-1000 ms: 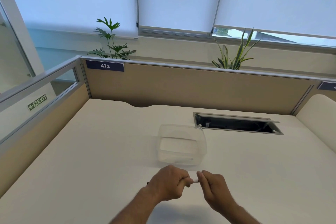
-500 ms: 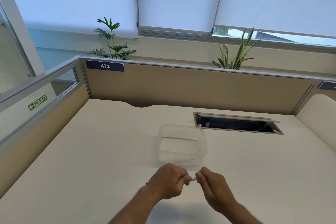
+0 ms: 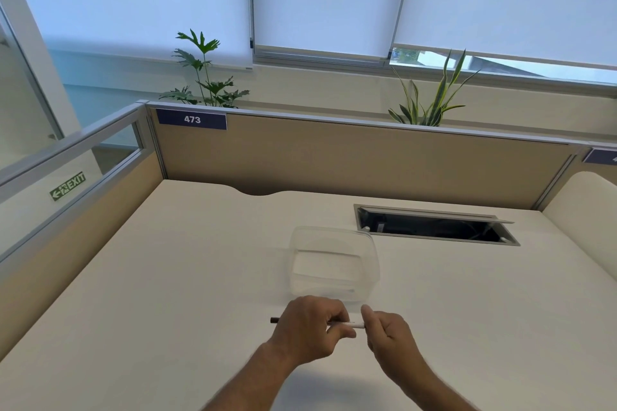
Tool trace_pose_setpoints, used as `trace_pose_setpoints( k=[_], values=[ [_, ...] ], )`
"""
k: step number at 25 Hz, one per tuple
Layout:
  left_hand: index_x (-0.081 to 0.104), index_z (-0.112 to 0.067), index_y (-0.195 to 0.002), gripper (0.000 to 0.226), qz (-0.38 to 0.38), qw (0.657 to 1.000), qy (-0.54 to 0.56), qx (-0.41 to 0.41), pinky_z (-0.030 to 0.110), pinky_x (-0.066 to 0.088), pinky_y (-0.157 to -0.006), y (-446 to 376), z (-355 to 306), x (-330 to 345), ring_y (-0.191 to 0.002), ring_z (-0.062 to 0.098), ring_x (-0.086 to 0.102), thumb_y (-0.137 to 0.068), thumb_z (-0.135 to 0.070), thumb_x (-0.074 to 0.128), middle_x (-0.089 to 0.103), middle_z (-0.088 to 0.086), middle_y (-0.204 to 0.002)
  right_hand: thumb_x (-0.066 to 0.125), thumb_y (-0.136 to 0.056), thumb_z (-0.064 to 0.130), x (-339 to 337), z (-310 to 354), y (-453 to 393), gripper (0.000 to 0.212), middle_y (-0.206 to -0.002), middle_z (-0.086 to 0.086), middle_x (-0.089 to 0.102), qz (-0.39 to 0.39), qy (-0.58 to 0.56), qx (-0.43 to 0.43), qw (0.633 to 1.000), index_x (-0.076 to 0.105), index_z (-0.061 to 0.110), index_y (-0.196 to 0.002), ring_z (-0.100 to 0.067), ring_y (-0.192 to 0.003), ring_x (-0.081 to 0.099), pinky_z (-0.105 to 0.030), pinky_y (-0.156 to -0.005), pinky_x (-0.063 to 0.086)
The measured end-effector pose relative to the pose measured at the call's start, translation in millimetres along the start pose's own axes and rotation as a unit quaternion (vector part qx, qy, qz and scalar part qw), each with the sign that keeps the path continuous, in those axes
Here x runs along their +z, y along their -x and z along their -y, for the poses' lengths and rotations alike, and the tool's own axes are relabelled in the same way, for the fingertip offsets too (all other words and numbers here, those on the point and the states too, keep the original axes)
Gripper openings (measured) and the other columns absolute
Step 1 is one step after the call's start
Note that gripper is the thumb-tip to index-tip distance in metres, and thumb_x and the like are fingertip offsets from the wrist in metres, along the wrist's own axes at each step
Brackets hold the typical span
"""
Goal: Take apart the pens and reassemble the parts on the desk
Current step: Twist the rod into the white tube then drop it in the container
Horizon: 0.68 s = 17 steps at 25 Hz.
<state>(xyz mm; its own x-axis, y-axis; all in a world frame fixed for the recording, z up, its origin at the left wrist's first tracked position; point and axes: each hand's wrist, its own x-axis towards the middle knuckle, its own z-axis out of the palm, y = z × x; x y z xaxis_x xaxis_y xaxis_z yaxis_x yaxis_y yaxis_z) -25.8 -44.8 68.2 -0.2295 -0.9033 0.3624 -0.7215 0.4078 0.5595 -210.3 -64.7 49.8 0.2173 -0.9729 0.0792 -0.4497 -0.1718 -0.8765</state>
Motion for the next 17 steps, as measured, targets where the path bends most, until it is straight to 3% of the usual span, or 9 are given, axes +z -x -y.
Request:
trace_pose_setpoints(
  k=[2,5,10,13,17],
  values=[
    [0.066,-0.023,-0.079,0.03,-0.02,1.0,-0.02,0.002,0.026,0.048,-0.057,-1.2,0.0,0.7,-0.061,0.011,0.057,-0.077,-0.052,0.066,0.07,-0.007,-0.069,0.047,-0.104,0.026,-0.4,2.1,-0.2,0.059,-0.042,-0.001,0.034,0.026,-0.084,0.059,0.994,0.036,0.019,-0.047,-0.015,-0.037,0.028,-0.022,-0.042,0.024],
    [0.067,-0.022,-0.08,0.03,-0.005,0.999,-0.035,-0.002,0.022,0.044,-0.055,-2.7,0.2,1.5,-0.06,0.013,0.057,-0.08,-0.052,0.062,0.07,-0.006,-0.067,0.046,-0.103,0.033,-4.1,3.3,1.9,0.054,-0.043,0.003,0.044,0.022,-0.108,0.022,0.994,0.047,0.02,-0.051,-0.015,-0.037,0.035,-0.023,-0.039,0.03],
    [0.072,-0.019,-0.08,0.029,0.066,0.997,-0.018,-0.031,0.031,0.051,-0.057,-1.3,-0.4,-4.9,-0.058,0.017,0.059,-0.09,-0.039,0.053,0.072,0.0,-0.068,0.051,-0.098,0.022,-17.3,-4.1,1.3,0.027,-0.055,0.013,0.049,0.016,0.082,-0.16,0.984,0.054,0.016,-0.071,-0.007,-0.049,0.043,-0.028,-0.049,0.038],
    [0.07,-0.016,-0.076,0.031,0.135,0.986,0.067,-0.07,0.033,0.054,-0.055,-0.3,-4.5,-9.6,-0.046,0.01,0.056,-0.094,-0.032,0.051,0.067,-0.001,-0.058,0.048,-0.098,0.03,-21.2,-2.0,-0.3,0.032,-0.058,0.007,0.049,0.015,0.186,-0.239,0.953,0.053,0.012,-0.072,-0.014,-0.049,0.044,-0.033,-0.047,0.039],
    [0.065,-0.014,-0.072,0.034,0.199,0.966,0.122,-0.112,0.029,0.051,-0.046,1.1,-6.1,-10.0,-0.039,0.016,0.052,-0.095,-0.032,0.048,0.061,0.001,-0.053,0.049,-0.095,0.023,-14.6,-0.1,2.4,0.035,-0.051,0.001,0.039,0.0,0.217,-0.283,0.934,0.038,0.016,-0.063,-0.013,-0.045,0.03,-0.025,-0.045,0.025]
  ],
)
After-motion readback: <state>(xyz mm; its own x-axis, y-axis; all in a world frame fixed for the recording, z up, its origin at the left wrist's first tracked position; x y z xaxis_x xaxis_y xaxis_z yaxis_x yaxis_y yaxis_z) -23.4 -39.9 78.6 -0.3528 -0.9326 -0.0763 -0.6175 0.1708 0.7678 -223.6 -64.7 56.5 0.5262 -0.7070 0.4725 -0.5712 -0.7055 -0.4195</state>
